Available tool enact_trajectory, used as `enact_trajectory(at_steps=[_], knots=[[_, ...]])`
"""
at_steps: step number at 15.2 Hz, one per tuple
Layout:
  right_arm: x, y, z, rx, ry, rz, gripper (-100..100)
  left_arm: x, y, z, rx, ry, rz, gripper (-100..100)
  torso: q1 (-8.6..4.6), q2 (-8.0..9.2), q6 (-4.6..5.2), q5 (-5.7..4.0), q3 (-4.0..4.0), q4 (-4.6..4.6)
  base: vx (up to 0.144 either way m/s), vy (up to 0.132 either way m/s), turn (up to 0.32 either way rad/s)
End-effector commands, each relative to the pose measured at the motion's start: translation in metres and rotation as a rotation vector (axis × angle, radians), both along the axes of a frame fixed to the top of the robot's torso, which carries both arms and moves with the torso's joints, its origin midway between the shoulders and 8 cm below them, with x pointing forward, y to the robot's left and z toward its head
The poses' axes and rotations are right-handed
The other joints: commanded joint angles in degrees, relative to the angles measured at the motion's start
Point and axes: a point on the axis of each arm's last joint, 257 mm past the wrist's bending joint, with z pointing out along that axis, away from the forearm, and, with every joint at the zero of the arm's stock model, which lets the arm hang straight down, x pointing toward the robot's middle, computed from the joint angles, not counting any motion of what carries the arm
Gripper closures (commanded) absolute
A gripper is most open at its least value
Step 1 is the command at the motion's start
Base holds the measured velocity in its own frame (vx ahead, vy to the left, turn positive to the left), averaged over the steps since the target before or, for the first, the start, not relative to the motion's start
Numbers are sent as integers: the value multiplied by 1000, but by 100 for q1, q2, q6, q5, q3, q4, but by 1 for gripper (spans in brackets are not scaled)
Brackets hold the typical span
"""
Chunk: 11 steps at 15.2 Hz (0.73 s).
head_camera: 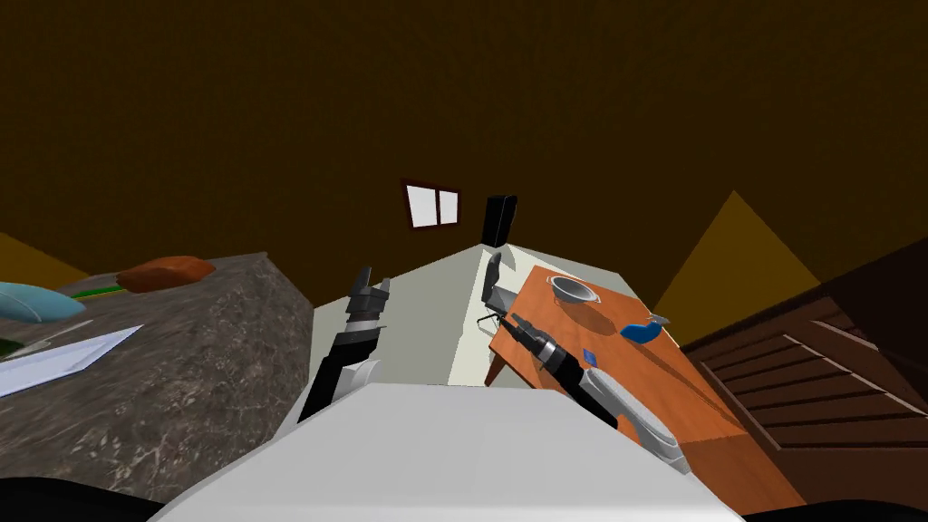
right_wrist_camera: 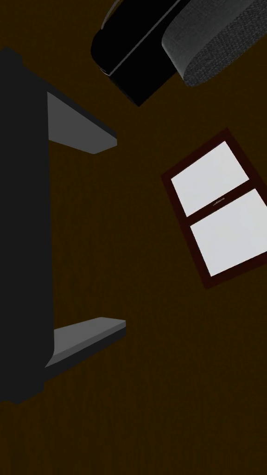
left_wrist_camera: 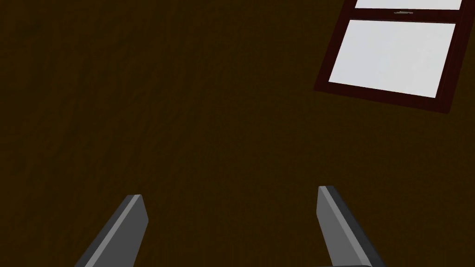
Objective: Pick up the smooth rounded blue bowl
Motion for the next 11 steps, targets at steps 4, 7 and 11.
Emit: enact_trajectory(at_steps=[4, 7, 11], knots=[[-11, -30, -62, -209, 93, 24, -100, 0, 0, 0, 0, 0, 0, 0, 5, 0, 4, 0, 0, 0, -49, -53, 210], [-20, -48, -87, -320, 130, 44, -100, 0, 0, 0, 0, 0, 0, 0, 4, -2, -1, 1, -1, -1, -47, -53, 254], [-39, -85, -129, -480, 206, 70, -100, 0, 0, 0, 0, 0, 0, 0, 4, -6, 0, 1, -3, -1, -42, -51, 224]])
